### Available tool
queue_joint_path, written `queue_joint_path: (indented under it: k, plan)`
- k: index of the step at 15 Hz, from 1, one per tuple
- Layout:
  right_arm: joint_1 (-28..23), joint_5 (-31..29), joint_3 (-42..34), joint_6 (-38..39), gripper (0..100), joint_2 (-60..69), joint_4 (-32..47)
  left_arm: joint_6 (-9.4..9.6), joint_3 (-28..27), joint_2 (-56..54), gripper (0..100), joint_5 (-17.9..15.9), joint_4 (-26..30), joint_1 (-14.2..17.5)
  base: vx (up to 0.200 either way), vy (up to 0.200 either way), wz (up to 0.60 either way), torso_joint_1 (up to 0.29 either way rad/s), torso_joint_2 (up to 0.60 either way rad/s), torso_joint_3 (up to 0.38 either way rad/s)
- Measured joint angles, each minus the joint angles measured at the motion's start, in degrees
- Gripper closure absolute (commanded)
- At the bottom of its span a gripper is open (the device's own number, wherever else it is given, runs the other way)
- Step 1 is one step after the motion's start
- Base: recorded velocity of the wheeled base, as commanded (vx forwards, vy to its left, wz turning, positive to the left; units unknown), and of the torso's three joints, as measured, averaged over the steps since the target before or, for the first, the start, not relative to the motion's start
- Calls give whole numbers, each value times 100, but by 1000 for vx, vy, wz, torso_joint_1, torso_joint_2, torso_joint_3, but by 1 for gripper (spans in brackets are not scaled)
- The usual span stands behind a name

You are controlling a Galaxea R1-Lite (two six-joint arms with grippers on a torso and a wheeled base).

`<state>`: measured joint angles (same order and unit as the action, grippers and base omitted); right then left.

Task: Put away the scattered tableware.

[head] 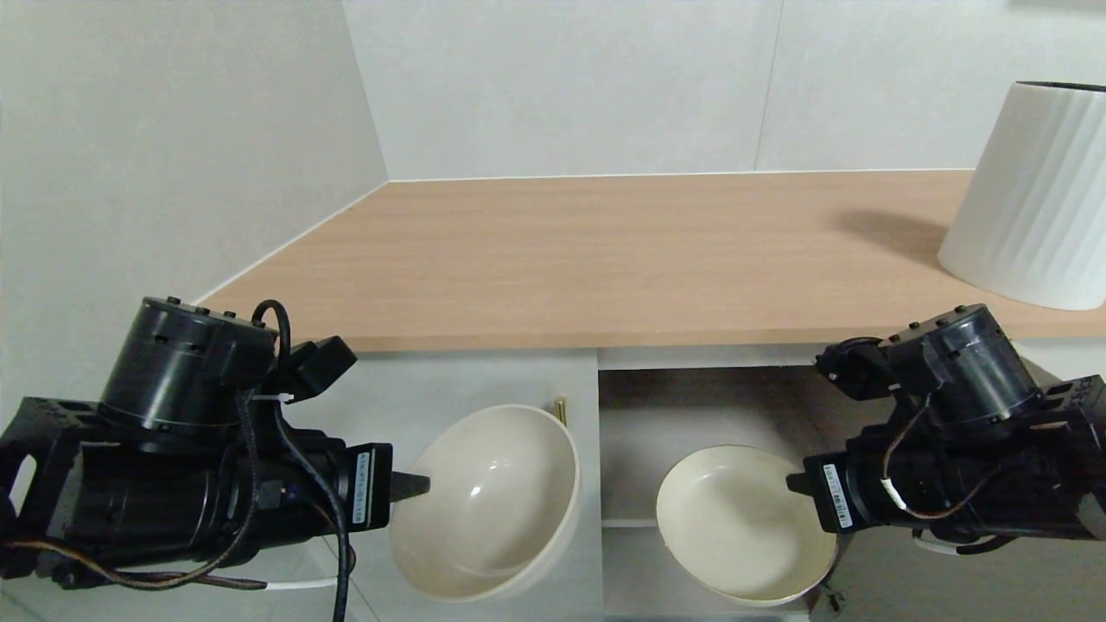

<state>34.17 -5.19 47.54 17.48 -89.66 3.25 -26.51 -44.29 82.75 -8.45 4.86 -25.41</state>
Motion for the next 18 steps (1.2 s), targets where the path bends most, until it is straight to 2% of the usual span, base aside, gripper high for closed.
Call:
queue_joint_path:
  k: [5, 12, 16, 18]
  plan:
    - [0, 0, -2, 0, 100, -50, -4, 5, 17, 35, 100, 0, -2, 0, 0, 0, 0, -84, 374, 274]
    - [6, 7, 0, -90, 100, -174, 0, 7, 27, 44, 100, 0, -5, 0, 0, 0, 0, -8, 23, 13]
    - [108, -24, -35, -150, 100, -686, -33, 7, 27, 71, 100, 0, -2, 0, 0, 0, 0, 0, 0, 0]
    - [138, -38, -39, -132, 100, -1119, -421, 7, 28, 93, 100, 0, -5, 0, 0, 0, 0, 0, 0, 0]
